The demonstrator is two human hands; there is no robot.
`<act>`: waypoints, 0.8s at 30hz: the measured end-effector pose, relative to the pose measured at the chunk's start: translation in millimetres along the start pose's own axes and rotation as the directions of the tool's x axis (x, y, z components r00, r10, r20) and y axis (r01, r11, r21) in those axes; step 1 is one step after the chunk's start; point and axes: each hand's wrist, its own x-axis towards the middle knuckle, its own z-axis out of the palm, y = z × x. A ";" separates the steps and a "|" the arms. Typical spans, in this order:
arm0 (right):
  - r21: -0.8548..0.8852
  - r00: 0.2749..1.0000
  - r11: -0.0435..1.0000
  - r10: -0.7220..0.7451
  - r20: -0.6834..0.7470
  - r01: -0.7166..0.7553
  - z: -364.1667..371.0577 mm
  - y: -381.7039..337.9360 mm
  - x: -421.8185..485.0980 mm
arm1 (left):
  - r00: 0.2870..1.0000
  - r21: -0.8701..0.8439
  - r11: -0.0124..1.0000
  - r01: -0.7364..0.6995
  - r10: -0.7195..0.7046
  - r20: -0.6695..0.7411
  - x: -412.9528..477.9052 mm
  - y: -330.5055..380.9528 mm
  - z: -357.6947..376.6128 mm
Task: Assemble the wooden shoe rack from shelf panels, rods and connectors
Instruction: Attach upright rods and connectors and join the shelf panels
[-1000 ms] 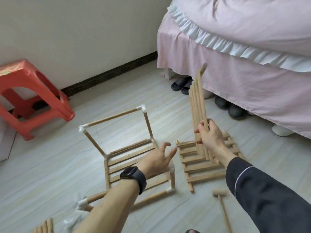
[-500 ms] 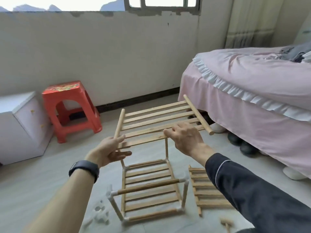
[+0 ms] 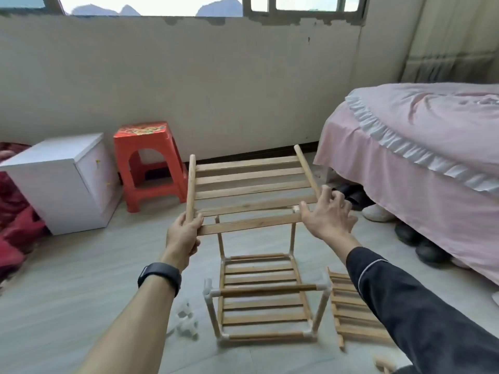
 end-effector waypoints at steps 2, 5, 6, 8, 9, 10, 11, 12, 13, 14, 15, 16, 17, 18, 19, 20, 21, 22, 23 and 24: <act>0.209 0.950 0.952 0.167 0.263 -0.225 3.1 8.6 6.6 | 0.999 0.044 0.999 -0.031 0.033 -0.032 0.0 -6.8 -0.8; 0.245 0.895 0.932 0.146 0.423 -0.268 18.1 35.1 11.0 | 0.997 0.113 0.993 -0.041 0.047 -0.056 2.3 -23.3 4.2; 0.243 0.898 0.936 0.136 0.418 -0.255 23.8 42.6 12.6 | 0.998 0.127 0.991 -0.028 0.036 -0.055 4.0 -28.6 8.3; 0.230 0.925 0.948 0.130 0.357 -0.222 34.1 52.9 19.6 | 0.999 0.139 0.990 0.015 -0.008 -0.053 9.5 -38.4 17.9; 0.190 0.941 0.963 0.123 0.314 -0.189 39.0 56.9 24.0 | 0.998 0.138 0.989 0.049 -0.042 -0.052 13.0 -43.0 22.5; 0.144 0.951 0.977 0.113 0.287 -0.160 43.7 59.6 26.5 | 0.995 0.134 0.987 0.094 -0.087 -0.053 17.0 -48.1 26.0; 0.117 0.956 0.984 0.097 0.277 -0.134 49.4 62.1 27.4 | 0.988 0.120 0.982 0.149 -0.143 -0.056 21.4 -54.2 28.0; 0.118 0.958 0.986 0.079 0.275 -0.115 57.1 65.4 26.5 | 0.977 0.094 0.973 0.209 -0.204 -0.056 25.7 -60.7 28.9; 0.133 0.959 0.985 0.066 0.277 -0.106 66.5 70.2 24.0 | 0.965 0.069 0.963 0.259 -0.256 -0.047 29.1 -68.0 28.9; 0.155 0.959 0.982 0.061 0.279 -0.107 76.5 75.4 19.7 | 0.957 0.064 0.955 0.290 -0.288 -0.037 31.9 -75.7 28.0; 0.183 0.958 0.976 0.065 0.281 -0.119 87.5 81.3 14.6 | 0.956 0.084 0.953 0.292 -0.291 -0.029 34.4 -83.9 26.4; 0.213 0.955 0.967 0.073 0.288 -0.138 98.3 87.4 9.1 | 0.964 0.131 0.955 0.267 -0.266 -0.023 36.0 -91.8 24.3; 0.246 0.952 0.955 0.087 0.295 -0.163 108.2 93.7 3.5 | 0.975 0.200 0.955 0.218 -0.221 -0.012 36.6 -99.9 22.0; 0.277 0.948 0.942 0.104 0.301 -0.191 116.9 99.1 -1.3 | 0.985 0.261 0.951 0.164 -0.173 0.014 36.3 -106.9 20.1; 0.302 0.944 0.928 0.121 0.306 -0.217 124.1 103.9 -4.2 | 0.989 0.287 0.950 0.124 -0.142 0.045 35.6 -113.0 18.5; 0.328 0.939 0.913 0.136 0.317 -0.243 129.4 107.3 -6.1 | 0.988 0.278 0.954 0.113 -0.138 0.075 34.6 -118.5 17.9; 0.360 0.931 0.892 0.149 0.335 -0.272 133.3 109.9 -7.4 | 0.982 0.248 0.960 0.131 -0.159 0.098 33.6 -123.6 19.1; 0.402 0.920 0.862 0.161 0.357 -0.307 135.9 111.3 -8.1 | 0.975 0.215 0.963 0.163 -0.190 0.112 33.4 -128.6 20.9; 0.446 0.908 0.826 0.172 0.382 -0.344 137.4 112.1 -8.3 | 0.970 0.189 0.964 0.189 -0.213 0.115 33.8 -133.0 22.9; 0.479 0.896 0.794 0.176 0.408 -0.374 137.8 111.9 -7.8 | 0.969 0.178 0.963 0.202 -0.222 0.104 35.0 -136.3 25.3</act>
